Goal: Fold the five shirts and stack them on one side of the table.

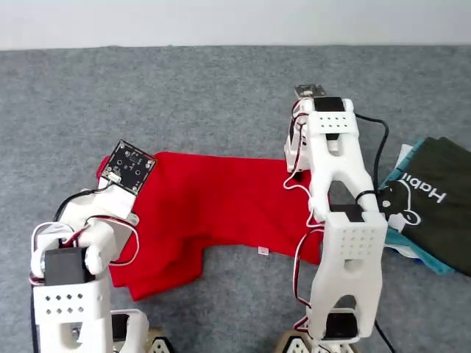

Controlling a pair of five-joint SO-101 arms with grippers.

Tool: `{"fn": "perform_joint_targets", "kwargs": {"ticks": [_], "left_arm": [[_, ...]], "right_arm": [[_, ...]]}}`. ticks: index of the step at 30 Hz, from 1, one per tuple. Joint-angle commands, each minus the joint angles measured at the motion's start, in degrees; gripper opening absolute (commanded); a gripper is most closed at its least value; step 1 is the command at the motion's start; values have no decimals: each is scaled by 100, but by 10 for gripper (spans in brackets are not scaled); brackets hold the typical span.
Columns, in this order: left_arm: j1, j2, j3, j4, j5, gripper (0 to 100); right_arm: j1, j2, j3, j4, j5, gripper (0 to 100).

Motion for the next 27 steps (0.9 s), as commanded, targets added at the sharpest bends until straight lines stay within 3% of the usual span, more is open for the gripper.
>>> {"fn": "perform_joint_targets", "kwargs": {"ticks": [1,6,16,27], "left_arm": [[-35,-26,-40,-97,-79,15],[-35,-26,-40,-97,-79,15],[-35,-26,-40,-97,-79,15],[-35,-26,-40,-97,-88,15]], "right_arm": [[127,22,-378,40,-53,154],[119,321,-378,-22,-44,143],[154,426,-387,-145,-26,10],[664,418,-1257,127,712,8]]}}
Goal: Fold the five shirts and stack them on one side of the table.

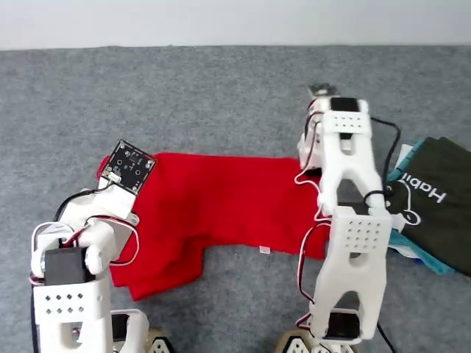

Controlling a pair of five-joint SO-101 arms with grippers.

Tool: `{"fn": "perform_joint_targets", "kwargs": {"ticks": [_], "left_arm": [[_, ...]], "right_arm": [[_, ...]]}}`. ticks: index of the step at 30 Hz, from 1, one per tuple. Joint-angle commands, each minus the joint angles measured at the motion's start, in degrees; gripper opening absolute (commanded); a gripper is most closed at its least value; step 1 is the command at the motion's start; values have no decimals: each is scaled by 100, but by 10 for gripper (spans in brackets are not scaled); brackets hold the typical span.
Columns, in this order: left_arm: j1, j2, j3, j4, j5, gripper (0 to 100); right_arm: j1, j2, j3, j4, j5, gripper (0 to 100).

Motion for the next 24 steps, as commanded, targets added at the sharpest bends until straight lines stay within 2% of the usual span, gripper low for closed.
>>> {"fn": "perform_joint_targets", "kwargs": {"ticks": [1,6,16,18,22,24], "left_arm": [[-35,-26,-40,-97,-88,15],[-35,-18,-40,-97,-88,15],[-35,-18,-40,-97,-88,15],[-35,-18,-40,-97,-88,15],[-35,-18,-40,-88,-88,15],[-35,-18,-40,-88,-88,15]], "right_arm": [[207,-110,-651,189,334,8],[163,-84,-949,57,835,8],[84,330,-976,-418,1275,9],[75,330,-976,-286,1336,40],[75,145,-1257,453,1319,189],[75,22,-1574,813,1319,204]]}}
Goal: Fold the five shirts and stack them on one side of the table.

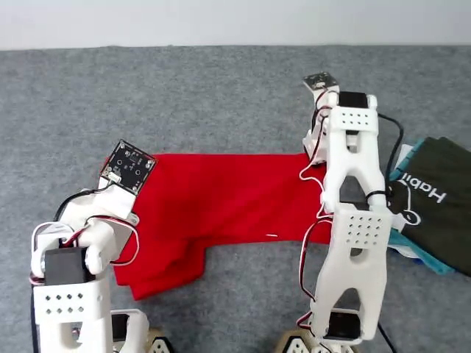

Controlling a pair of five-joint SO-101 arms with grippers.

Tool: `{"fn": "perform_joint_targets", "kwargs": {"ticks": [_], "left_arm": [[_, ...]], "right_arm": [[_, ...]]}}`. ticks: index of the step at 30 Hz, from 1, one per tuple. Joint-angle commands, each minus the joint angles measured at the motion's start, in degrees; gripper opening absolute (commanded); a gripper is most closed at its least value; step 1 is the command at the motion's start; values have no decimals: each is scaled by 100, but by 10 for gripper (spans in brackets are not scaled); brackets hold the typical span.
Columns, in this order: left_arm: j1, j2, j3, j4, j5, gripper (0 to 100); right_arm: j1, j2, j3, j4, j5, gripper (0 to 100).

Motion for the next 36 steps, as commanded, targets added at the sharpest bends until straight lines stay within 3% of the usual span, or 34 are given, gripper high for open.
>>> {"fn": "perform_joint_targets", "kwargs": {"ticks": [1,7,10,16,22,29,36], "left_arm": [[-35,-18,-40,-88,-88,15],[-316,-70,-312,-9,-79,15],[-1011,-70,-576,35,-79,15],[-2769,-70,-1077,185,-88,15],[-3895,-62,-1103,273,-651,15],[-4211,-62,-1103,264,-677,15],[-4193,-62,-1103,264,-677,15]], "right_arm": [[-31,-462,-730,593,44,195],[-347,-813,-1187,1165,53,100],[-620,-1103,-835,1156,53,7],[-1613,-1824,325,1156,44,9],[-2941,-2360,1152,1147,-501,9],[-4426,-2264,1187,1138,-1380,9],[-5420,-1745,1187,1138,-1547,9]]}}
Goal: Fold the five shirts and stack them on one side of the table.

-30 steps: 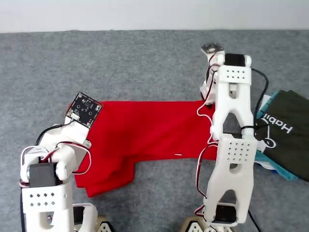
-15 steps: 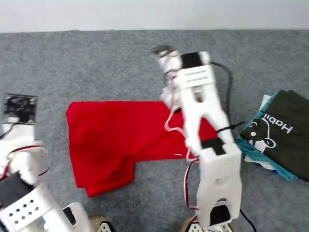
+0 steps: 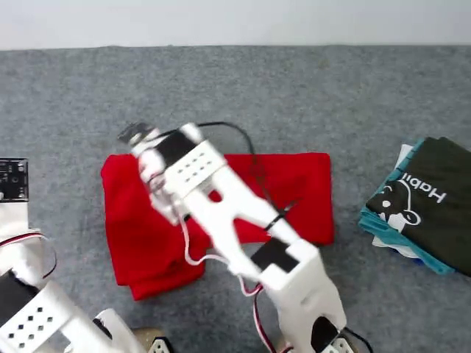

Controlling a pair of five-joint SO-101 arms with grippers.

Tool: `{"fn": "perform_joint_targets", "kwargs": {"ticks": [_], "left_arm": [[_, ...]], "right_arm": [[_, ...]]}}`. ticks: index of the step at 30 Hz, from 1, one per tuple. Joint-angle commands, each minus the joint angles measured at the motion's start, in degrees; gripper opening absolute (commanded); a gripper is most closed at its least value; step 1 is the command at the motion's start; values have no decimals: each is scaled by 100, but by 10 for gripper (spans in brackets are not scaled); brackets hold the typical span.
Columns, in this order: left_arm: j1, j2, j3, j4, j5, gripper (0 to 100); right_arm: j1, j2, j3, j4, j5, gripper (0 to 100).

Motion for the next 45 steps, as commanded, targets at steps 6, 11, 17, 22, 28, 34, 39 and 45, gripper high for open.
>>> {"fn": "perform_joint_targets", "kwargs": {"ticks": [6,11,17,22,28,34,39,45], "left_arm": [[-18,-62,-154,0,-44,15],[-18,-70,-40,9,-44,15],[-18,-70,-75,-9,-44,15],[-35,-70,-75,-9,-53,15],[-62,-79,-84,18,-35,15],[-35,-79,-136,18,185,15],[-26,-79,-136,9,360,15],[-26,-79,-136,26,360,15]], "right_arm": [[-752,444,-44,224,-79,9],[-769,822,-35,224,-53,9],[-558,1033,229,242,9,9],[-374,629,1002,251,466,9],[-198,-400,1222,224,571,9],[-382,-549,800,-66,519,9],[-611,-163,800,-611,519,9],[-778,453,800,-620,519,9]]}}
